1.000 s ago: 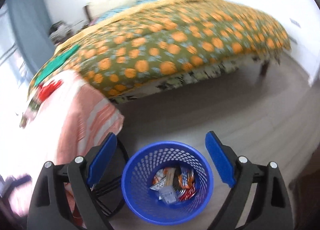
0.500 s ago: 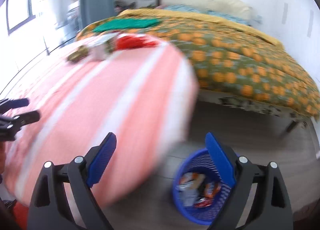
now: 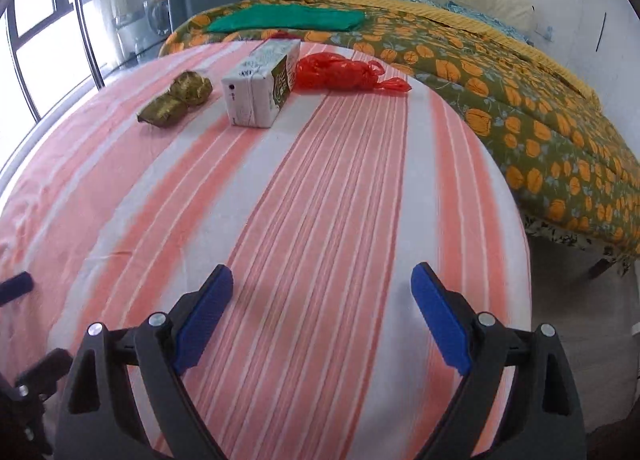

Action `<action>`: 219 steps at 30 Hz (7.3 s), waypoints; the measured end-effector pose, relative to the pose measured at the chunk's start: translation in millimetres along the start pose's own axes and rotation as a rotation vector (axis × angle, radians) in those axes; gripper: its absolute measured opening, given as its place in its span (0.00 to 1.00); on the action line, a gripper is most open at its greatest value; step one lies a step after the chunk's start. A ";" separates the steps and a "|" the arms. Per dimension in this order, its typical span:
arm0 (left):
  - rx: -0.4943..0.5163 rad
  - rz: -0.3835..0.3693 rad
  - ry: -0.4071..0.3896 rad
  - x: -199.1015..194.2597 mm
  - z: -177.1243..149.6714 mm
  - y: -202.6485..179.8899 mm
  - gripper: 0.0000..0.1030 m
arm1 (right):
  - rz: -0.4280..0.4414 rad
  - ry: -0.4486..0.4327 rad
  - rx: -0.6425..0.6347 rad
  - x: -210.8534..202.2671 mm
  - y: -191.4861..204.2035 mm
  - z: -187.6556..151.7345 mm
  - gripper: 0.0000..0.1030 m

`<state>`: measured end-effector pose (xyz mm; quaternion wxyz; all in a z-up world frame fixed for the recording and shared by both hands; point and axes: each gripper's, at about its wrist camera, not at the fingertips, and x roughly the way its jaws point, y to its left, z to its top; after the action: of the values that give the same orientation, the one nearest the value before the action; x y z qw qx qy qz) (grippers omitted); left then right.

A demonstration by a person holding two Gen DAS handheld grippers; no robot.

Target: Collect trash

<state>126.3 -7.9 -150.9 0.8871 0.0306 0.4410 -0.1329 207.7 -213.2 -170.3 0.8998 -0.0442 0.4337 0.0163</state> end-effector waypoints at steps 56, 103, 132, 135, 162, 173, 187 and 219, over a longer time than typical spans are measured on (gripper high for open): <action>0.002 -0.011 0.015 36.3 94.9 88.3 0.46 | 0.033 0.015 0.054 5.1 -13.5 -3.4 0.95; 0.059 0.041 0.031 42.2 52.4 69.0 0.96 | 0.158 -0.003 0.005 23.9 34.5 100.9 0.37; 0.023 -0.154 0.021 17.0 44.0 99.7 0.96 | 0.246 0.115 0.113 -50.6 -30.0 8.6 0.87; 0.023 -0.155 0.017 14.5 53.1 94.9 0.96 | 0.188 0.194 -0.034 -38.5 -2.2 16.4 0.87; 0.205 -0.348 -0.003 -1.4 77.9 -86.3 0.41 | 0.130 0.072 0.332 -98.9 -210.3 -79.3 0.46; 0.312 -0.567 0.168 33.6 31.0 -309.1 0.41 | 0.017 0.200 0.521 -36.9 -314.8 -169.5 0.46; 0.288 -0.493 0.292 162.9 6.1 -395.7 0.69 | 0.100 0.234 0.658 5.3 -358.1 -204.4 0.74; 0.066 -0.020 0.008 21.4 39.0 0.0 0.93 | 0.087 -0.051 0.000 -68.3 -57.0 -44.2 0.85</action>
<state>168.8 -19.1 -144.1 0.8824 0.0562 0.4403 -0.1563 134.6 -273.5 -140.6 0.9090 -0.0251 0.4123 0.0564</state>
